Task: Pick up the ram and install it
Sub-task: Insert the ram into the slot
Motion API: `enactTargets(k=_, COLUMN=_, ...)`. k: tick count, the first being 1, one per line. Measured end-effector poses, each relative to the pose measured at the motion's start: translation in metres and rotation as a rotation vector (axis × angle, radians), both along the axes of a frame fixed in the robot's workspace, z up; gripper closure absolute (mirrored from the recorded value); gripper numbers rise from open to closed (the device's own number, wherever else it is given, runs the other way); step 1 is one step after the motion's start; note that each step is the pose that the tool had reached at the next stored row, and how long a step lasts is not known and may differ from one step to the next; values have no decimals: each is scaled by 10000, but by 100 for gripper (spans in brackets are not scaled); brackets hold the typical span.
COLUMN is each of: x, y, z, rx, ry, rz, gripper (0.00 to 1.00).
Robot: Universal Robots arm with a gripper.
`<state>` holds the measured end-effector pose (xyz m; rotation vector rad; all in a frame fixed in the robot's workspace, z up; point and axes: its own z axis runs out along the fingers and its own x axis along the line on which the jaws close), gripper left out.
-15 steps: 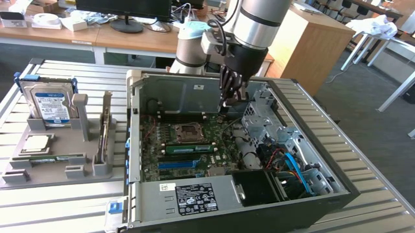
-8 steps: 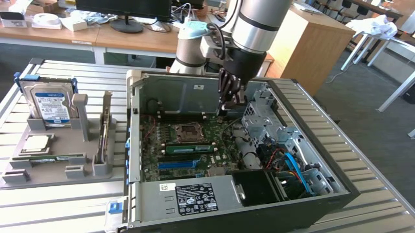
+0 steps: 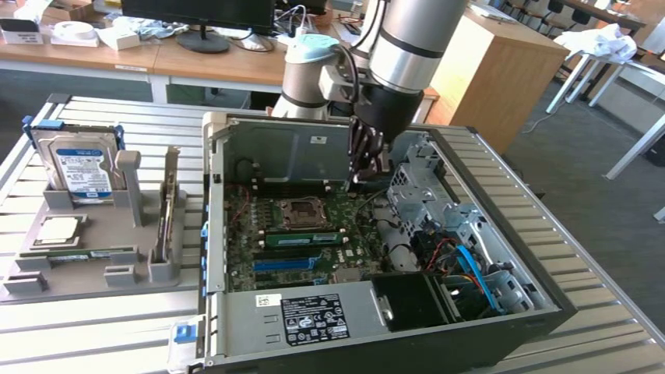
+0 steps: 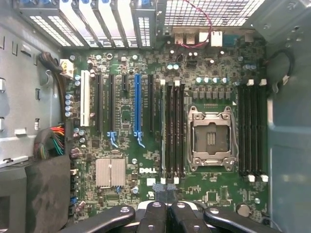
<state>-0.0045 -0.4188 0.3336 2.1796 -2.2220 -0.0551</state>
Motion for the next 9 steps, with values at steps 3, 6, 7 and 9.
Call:
enactTargets(k=3, x=-1, y=0, z=-45, rx=-65, ry=12, rz=-1, gripper=90)
enactTargets(k=6, x=-1, y=0, z=-92, rx=-111, ry=29, rz=-1, gripper=90)
enactTargets(k=7, x=-1, y=0, z=-109, rx=-124, ry=35, rz=-2, gripper=90)
enactTargets(k=9, x=-1, y=0, z=-145, rx=-137, ry=46, rz=-3, gripper=90)
